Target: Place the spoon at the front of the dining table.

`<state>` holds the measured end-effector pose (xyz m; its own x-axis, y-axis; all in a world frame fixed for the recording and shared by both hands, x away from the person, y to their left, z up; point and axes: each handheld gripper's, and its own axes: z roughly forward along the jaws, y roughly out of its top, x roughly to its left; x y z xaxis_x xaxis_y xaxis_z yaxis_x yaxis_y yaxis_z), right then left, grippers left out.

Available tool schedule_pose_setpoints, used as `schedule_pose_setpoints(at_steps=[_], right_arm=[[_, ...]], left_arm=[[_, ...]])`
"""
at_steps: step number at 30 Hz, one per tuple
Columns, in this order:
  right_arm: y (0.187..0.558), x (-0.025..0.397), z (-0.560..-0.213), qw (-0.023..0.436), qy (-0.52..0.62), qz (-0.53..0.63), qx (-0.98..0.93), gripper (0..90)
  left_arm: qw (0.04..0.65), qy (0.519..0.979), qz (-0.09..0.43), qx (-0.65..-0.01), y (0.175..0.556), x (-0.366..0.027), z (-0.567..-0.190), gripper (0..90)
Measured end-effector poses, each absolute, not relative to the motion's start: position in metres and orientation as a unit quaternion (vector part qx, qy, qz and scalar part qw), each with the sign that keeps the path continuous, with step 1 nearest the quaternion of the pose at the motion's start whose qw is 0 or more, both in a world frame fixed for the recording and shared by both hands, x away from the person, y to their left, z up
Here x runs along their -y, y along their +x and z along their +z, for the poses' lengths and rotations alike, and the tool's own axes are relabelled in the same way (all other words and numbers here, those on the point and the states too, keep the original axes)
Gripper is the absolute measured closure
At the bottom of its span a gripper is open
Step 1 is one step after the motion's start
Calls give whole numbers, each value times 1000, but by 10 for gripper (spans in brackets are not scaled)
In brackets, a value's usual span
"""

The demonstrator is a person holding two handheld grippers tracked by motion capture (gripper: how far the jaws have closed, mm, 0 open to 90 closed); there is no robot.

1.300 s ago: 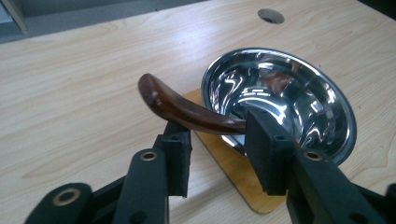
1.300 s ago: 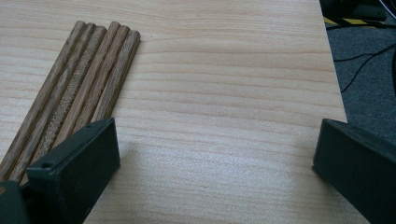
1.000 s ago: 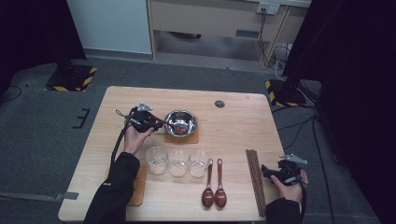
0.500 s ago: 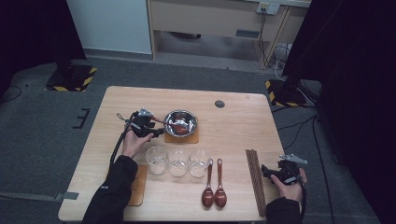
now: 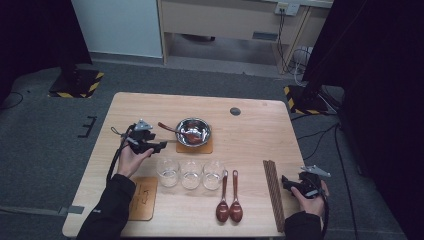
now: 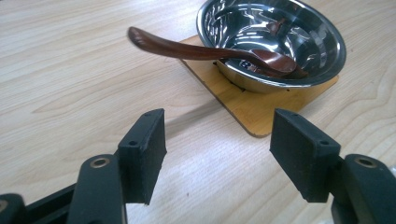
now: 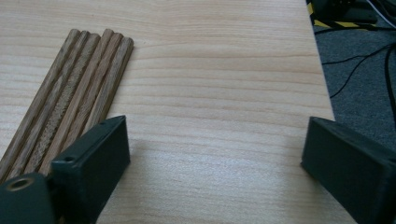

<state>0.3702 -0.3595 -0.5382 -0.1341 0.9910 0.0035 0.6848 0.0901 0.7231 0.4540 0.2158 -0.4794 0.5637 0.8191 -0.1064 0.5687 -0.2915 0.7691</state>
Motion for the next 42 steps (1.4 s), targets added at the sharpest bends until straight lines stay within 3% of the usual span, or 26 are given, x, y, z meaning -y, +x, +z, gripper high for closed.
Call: schedule_pose_setpoints(at_steps=[5, 19, 42], right_arm=[[368, 361, -537, 266, 610, 297, -685, 127], [362, 359, -522, 283, 602, 315, -677, 131], [354, 333, -491, 290, 564, 350, -689, 142]], left_arm=[[398, 789, 160, -439, 441, -226, -478, 342], [403, 767, 166, -470, 412, -253, -484, 281], [349, 740, 202, -538, 391, -304, -513, 199]])
